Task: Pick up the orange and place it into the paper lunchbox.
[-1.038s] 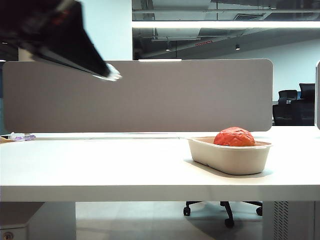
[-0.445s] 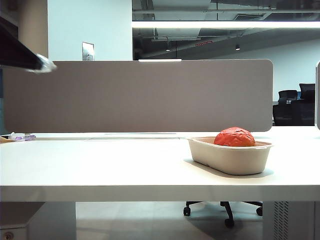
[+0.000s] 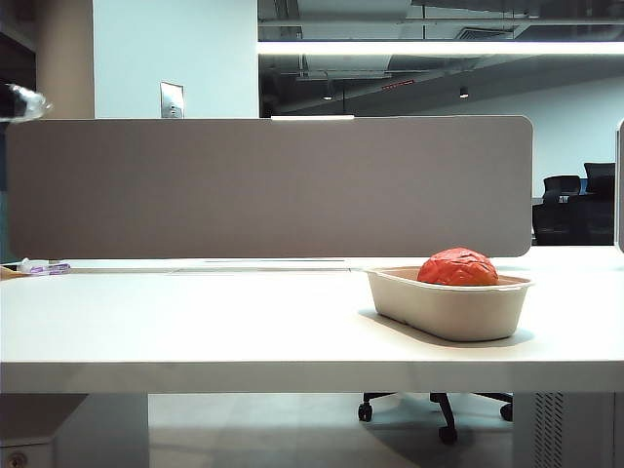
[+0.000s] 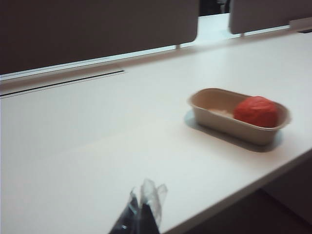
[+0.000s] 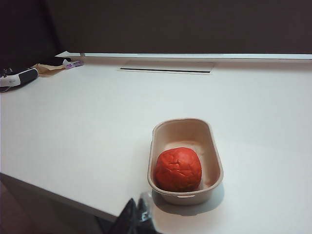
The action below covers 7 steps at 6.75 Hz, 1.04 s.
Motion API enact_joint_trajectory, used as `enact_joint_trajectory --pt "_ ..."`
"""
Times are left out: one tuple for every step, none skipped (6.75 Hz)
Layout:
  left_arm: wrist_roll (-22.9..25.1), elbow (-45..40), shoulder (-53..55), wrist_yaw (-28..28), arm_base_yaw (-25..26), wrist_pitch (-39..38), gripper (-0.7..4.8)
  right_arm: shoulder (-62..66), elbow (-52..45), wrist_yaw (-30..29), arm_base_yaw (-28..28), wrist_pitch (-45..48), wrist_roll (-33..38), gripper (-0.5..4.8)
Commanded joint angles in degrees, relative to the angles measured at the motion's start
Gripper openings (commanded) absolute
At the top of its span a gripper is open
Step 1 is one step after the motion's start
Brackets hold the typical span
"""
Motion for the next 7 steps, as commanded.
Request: enact_joint_trajectory --pt "-1.81 -1.16 -4.33 11.34 24.09 0.76 -0.08 -0.09 0.17 0.04 0.02 0.98 0.07 0.00" --pt "-1.84 -1.53 -5.31 11.37 25.73 0.85 -0.08 -0.11 0.17 0.04 0.02 0.98 0.07 0.00" --pt "-2.23 -7.34 -7.52 9.57 30.56 3.74 -0.08 -0.59 0.17 0.04 0.00 0.96 0.07 0.00" --pt "-2.21 -7.34 -7.52 9.20 30.56 3.50 -0.08 -0.59 0.17 0.04 0.00 1.01 0.07 0.00" --pt "-2.19 -7.32 -7.52 9.16 30.56 3.52 0.11 -0.59 0.17 0.02 0.00 0.98 0.07 0.00" --pt "-2.23 -7.32 -7.52 9.22 30.56 3.50 0.20 -0.59 0.17 0.02 0.00 0.98 0.07 0.00" --pt "-2.23 -7.32 -7.52 9.22 30.53 3.45 0.21 -0.59 0.17 0.09 0.00 0.98 0.07 0.00"
